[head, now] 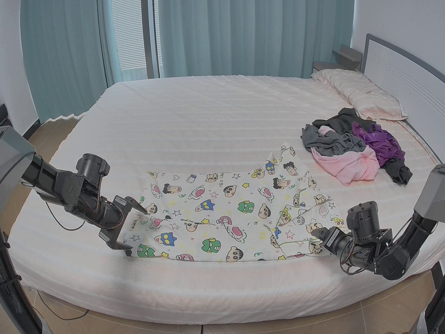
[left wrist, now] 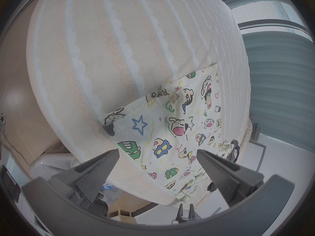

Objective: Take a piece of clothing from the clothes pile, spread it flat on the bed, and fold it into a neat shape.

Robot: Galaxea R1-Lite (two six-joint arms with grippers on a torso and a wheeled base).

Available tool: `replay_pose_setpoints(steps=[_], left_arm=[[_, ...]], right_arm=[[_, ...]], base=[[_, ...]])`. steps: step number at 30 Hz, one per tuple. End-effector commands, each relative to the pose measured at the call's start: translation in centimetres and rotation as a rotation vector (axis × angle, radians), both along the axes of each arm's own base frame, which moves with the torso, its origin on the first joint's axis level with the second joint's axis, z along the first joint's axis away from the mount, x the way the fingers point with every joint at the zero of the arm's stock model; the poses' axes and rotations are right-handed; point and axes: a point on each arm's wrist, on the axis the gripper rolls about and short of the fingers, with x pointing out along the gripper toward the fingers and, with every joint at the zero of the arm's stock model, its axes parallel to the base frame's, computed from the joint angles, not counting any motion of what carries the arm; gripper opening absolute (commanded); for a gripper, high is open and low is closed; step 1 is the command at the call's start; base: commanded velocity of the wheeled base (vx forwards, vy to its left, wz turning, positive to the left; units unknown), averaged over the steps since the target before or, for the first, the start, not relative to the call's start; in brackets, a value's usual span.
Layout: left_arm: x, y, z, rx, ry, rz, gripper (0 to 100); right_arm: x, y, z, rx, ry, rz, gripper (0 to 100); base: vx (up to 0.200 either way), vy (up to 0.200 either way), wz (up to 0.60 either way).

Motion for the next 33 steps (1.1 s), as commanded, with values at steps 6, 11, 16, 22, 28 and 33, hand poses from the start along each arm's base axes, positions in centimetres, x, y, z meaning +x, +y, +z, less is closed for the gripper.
replay_pose_setpoints(steps=[6, 11, 16, 22, 28, 33], left_arm=[[0.0, 0.1, 0.0, 0.0, -0.001, 0.002, 100], [0.0, 0.0, 0.0, 0.0, -0.001, 0.001, 100], [0.0, 0.1, 0.0, 0.0, -0.003, 0.002, 100], [0.0, 0.1, 0.0, 0.002, -0.001, 0.003, 100], [0.0, 0.0, 0.0, 0.0, -0.001, 0.001, 100], [0.0, 0.0, 0.0, 0.002, 0.0, 0.001, 100]], right_arm=[[0.6, -0.8, -0.8, -0.013, 0.024, -0.032, 100], [0.8, -1.0, -0.7, -0.011, 0.018, -0.041, 0], [0.9, -1.1, -1.0, -0.014, 0.026, -0.045, 0], [0.7, -1.3, -1.0, -0.017, 0.034, -0.048, 0], [-0.3, -1.5, -0.9, -0.023, 0.05, -0.044, 0], [-1.0, -1.6, -0.1, -0.02, 0.038, -0.038, 0]], base=[[0.0, 0.0, 0.0], [0.0, 0.0, 0.0], [0.0, 0.0, 0.0], [0.0, 0.0, 0.0], [0.0, 0.0, 0.0], [0.0, 0.0, 0.0]])
